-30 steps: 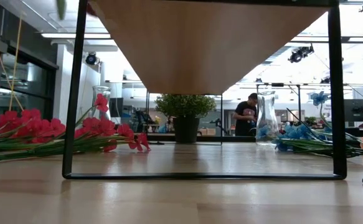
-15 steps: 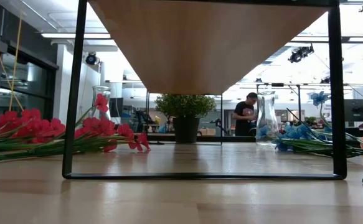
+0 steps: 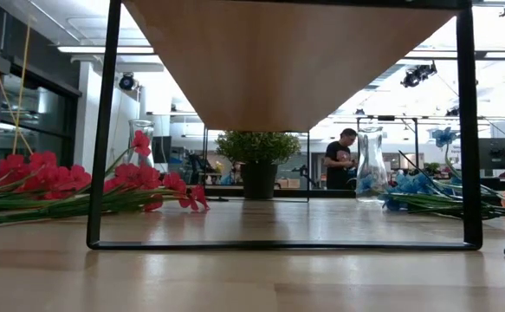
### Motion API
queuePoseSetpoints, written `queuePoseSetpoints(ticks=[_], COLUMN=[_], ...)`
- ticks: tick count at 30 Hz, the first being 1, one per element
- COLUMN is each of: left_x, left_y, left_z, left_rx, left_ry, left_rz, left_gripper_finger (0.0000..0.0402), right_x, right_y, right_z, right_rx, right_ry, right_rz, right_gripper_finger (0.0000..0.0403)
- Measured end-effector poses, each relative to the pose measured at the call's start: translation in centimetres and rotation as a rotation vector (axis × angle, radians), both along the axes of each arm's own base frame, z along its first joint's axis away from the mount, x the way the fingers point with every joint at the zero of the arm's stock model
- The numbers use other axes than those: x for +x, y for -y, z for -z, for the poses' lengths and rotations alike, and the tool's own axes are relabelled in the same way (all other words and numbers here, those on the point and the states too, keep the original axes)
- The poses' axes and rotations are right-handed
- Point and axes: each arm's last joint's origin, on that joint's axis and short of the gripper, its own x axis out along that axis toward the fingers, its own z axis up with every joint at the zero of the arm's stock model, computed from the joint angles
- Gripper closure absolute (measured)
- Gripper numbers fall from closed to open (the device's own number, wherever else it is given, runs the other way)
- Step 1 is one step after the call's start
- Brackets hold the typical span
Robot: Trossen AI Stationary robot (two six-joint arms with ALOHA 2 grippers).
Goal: Pick and place flowers into a vace then onto a shelf
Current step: Put the red flower into the left transparent vase
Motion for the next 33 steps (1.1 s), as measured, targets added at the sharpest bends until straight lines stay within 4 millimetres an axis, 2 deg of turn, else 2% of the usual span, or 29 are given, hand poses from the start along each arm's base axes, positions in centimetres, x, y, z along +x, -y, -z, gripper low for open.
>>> queuePoseSetpoints(ticks=[9, 13, 21, 28, 33], left_x=[1.1, 1.0, 1.0, 0.3, -0.9], left_y=[-1.8, -1.7, -1.7, -0.9, 0.8], left_z=[-0.2, -0.4, -0.4, -0.6, -0.6], left_rx=[0.139, 0.195, 0.203, 0.222, 0.259], left_ry=[-0.029, 0.014, 0.012, -0.008, -0.041], left_rz=[-0.079, -0.094, -0.094, -0.051, 0.030], left_gripper_finger=[0.0377, 0.0377, 0.0377, 0.0377, 0.0377], right_x=[0.0, 0.1, 0.5, 1.6, 2.0], right_y=[0.0, 0.0, 0.1, 0.3, 0.5], right_z=[0.1, 0.2, 0.3, 0.5, 0.5], right_rx=[-0.036, -0.060, -0.078, -0.048, -0.035], right_ry=[-0.008, -0.022, -0.033, -0.065, -0.072], right_rz=[0.017, 0.028, 0.057, 0.129, 0.158], right_gripper_finger=[0.0167, 0.0167, 0.0167, 0.0167, 0.0166])
